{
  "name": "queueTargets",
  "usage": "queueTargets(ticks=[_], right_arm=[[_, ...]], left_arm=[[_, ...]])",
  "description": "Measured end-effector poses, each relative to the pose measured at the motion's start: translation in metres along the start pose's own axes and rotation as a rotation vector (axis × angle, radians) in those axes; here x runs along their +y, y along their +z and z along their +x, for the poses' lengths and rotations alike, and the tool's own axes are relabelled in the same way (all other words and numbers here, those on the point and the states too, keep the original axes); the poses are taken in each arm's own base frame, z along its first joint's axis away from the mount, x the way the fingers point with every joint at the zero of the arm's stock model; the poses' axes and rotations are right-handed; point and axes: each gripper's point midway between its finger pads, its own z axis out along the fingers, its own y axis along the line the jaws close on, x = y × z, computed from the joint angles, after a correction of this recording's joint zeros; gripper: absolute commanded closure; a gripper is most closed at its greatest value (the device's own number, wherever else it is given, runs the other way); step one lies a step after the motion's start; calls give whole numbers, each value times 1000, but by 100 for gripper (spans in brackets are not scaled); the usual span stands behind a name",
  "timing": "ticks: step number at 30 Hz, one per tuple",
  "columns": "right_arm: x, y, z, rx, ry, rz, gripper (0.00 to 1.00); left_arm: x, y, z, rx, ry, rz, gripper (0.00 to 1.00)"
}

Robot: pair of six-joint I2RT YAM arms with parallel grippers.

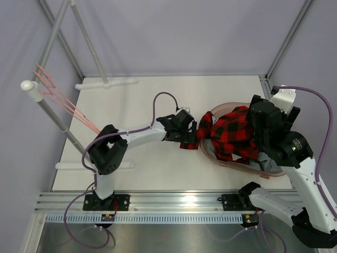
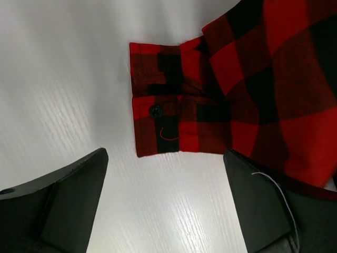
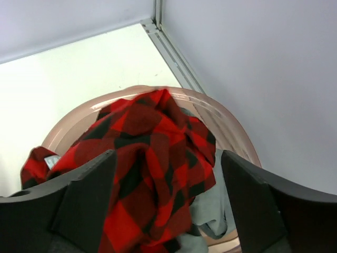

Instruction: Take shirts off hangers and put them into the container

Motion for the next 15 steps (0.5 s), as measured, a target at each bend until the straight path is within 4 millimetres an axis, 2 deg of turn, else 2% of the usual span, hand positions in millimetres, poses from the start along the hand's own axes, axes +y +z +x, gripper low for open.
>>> queueTargets(ticks=[6, 9, 13, 15], right_arm=[[2, 1, 3, 5, 16, 1, 0], [-1, -2, -1, -12, 38, -9, 1], [-10, -10, -10, -46, 80, -29, 1], [-16, -15, -15, -65, 103, -36, 1]], left_arm=[[13, 37, 23, 73, 10, -67, 7], [6, 40, 13, 54, 1, -58, 10], [7, 46, 13, 57, -1, -76, 28], [7, 48, 12, 56, -4, -83, 48]])
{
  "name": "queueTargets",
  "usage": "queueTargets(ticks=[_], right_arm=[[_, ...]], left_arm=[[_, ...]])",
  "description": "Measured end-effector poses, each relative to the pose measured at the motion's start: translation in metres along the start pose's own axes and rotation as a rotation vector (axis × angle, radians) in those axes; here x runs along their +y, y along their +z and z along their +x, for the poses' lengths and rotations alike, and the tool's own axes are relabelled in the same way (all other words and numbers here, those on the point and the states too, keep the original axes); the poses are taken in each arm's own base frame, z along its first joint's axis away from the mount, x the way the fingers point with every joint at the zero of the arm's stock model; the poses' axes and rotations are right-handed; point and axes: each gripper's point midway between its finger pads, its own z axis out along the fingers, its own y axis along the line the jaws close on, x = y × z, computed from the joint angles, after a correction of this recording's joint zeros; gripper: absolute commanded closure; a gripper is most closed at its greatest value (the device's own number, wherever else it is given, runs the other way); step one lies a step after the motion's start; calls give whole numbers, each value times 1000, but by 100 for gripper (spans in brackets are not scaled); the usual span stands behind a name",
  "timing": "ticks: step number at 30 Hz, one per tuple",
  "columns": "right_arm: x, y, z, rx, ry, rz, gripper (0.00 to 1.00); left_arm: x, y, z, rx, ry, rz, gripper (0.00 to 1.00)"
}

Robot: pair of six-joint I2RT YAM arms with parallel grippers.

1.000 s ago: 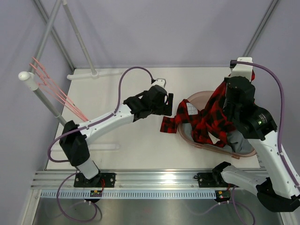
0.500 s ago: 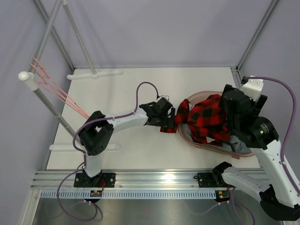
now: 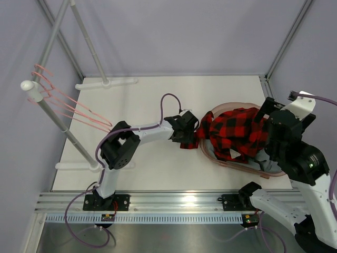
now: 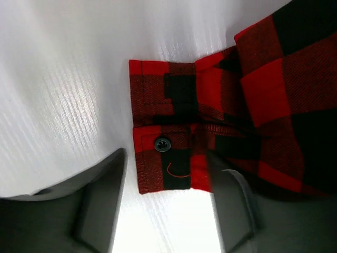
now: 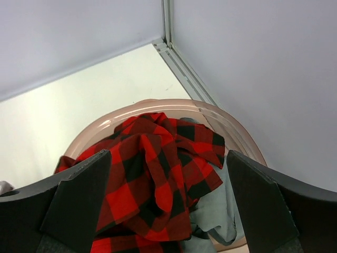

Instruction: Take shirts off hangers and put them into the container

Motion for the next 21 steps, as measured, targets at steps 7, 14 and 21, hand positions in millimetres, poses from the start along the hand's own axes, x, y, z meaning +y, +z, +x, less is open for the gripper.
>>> queueTargets(ticks=[7, 14, 21], right_arm=[[-21, -21, -31, -77, 103, -30, 1], [-32, -33, -44, -112, 153, -65, 0], [-22, -30, -41, -94, 133, -87, 1]], left_arm=[[6, 3, 1, 9, -5, -42, 69], [6, 4, -1, -12, -7, -81, 100], [25, -12, -4, -16, 38, -179, 100]])
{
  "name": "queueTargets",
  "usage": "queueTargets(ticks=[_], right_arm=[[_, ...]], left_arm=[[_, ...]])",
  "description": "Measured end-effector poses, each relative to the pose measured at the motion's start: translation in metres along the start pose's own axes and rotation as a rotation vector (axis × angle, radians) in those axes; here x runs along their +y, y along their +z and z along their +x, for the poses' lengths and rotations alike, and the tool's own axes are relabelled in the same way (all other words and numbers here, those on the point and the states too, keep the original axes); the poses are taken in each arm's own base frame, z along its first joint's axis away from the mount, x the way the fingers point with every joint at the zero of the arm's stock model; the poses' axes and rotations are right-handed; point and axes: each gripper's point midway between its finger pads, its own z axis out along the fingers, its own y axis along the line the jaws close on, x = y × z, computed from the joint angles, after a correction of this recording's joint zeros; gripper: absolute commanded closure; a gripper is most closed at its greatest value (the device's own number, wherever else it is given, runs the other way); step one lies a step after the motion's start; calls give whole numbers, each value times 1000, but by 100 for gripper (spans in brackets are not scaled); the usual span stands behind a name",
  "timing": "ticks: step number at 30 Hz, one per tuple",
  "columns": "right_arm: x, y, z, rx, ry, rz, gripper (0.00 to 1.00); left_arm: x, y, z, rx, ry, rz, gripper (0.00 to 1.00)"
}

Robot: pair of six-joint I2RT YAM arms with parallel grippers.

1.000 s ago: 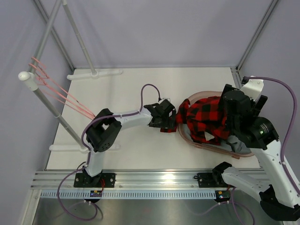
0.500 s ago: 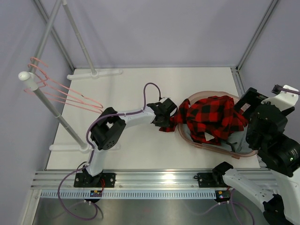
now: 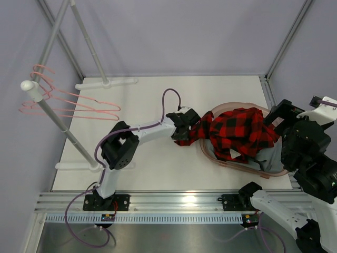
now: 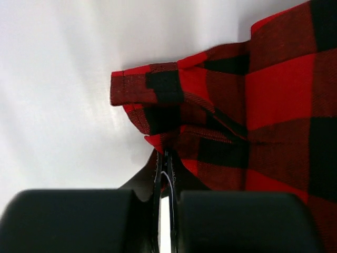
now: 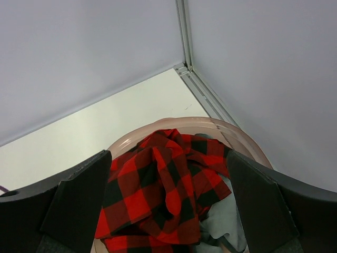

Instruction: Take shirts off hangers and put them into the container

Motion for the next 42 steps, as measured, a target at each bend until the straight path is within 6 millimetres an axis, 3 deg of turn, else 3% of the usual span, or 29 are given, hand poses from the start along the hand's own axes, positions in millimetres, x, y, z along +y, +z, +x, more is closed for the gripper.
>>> queueTargets(ticks=[2, 5, 9, 12, 15, 17, 20, 23, 26, 28, 29, 30, 32, 33, 34, 36, 39, 42], right_arm=[[2, 0, 1, 6, -3, -9, 0], [5, 0, 2, 12, -3, -28, 1], [8, -3, 1, 18, 1, -55, 0], [8, -8, -6, 12, 17, -79, 1], [3, -14, -17, -9, 45, -90, 0], [-2, -20, -26, -30, 72, -98, 1], [-12, -31, -42, -63, 112, -109, 0], [-19, -39, -55, -93, 149, -119, 0], [-22, -43, -61, -106, 166, -124, 1], [-22, -44, -61, -105, 165, -128, 1], [-22, -44, -61, -103, 163, -133, 1], [-20, -45, -60, -99, 160, -141, 0], [-17, -45, -58, -91, 155, -154, 1], [-16, -45, -57, -87, 152, -162, 1], [-14, -45, -57, -84, 151, -172, 1], [-8, -44, -52, -69, 141, -193, 1], [5, -39, -36, -30, 105, -228, 1], [14, -36, -23, 3, 75, -258, 0]], left_arm=[[3, -16, -14, -24, 32, -22, 100], [-13, -65, -62, -160, 72, 31, 100], [-50, -181, -128, -443, 105, 232, 99], [-73, -268, -156, -626, 98, 428, 99], [-96, -316, -168, -708, 100, 618, 99], [-120, -321, -167, -699, 120, 733, 100], [-165, -293, -151, -605, 165, 858, 100], [-210, -227, -104, -411, 215, 902, 100], [-232, -156, -38, -188, 253, 866, 98], [-232, -121, -2, -72, 266, 809, 86], [-229, -106, 15, -21, 274, 772, 74], [-217, -90, 33, 30, 271, 711, 49], [-201, -79, 46, 44, 278, 637, 32], [-192, -78, 47, 38, 278, 607, 8], [-180, -82, 47, 13, 286, 585, 1], [-155, -107, 41, -38, 286, 554, 1], [-138, -175, 4, -204, 274, 608, 1], [-131, -271, -40, -460, 243, 746, 1]])
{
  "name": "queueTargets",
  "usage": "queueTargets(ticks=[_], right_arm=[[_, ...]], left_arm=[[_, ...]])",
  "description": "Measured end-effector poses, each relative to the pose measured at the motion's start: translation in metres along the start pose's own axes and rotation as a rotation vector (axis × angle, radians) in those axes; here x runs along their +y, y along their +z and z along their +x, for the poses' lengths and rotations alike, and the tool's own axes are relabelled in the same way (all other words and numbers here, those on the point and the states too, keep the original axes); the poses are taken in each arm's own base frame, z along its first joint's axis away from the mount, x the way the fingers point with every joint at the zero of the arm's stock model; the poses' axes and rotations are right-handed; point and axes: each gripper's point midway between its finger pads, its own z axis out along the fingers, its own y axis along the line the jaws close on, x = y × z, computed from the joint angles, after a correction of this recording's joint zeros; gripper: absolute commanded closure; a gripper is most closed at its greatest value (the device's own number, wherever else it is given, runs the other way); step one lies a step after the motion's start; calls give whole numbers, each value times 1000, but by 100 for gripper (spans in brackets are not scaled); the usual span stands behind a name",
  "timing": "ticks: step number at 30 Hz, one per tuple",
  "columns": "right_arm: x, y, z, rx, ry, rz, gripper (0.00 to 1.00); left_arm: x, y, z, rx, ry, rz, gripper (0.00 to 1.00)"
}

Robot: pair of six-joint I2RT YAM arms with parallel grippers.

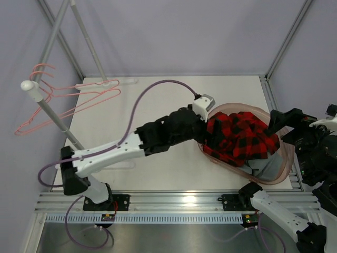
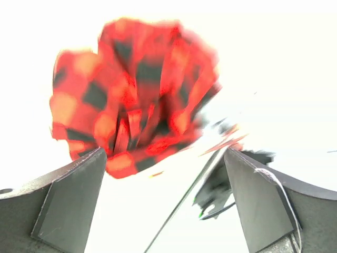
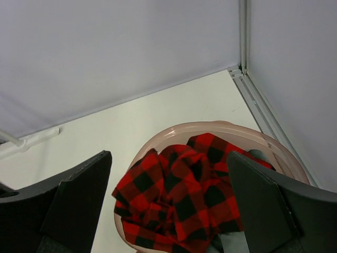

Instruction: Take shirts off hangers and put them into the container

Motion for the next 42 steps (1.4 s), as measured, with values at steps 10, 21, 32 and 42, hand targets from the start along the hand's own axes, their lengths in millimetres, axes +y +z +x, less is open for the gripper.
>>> queueTargets(ticks=[10, 21, 32, 42], right_arm=[[36, -7, 19, 85, 3, -212, 1], [83, -28, 172, 399, 50, -598, 0], [115, -28, 166, 398, 116, -722, 1], [128, 1, 176, 408, 107, -684, 1]], left_arm=[[-29, -95, -26, -287, 59, 82, 1], [-87, -171, 117, -317, 477, 64, 1], [64, -156, 38, -313, 193, -366, 1], [192, -235, 38, -592, -206, -481, 1]])
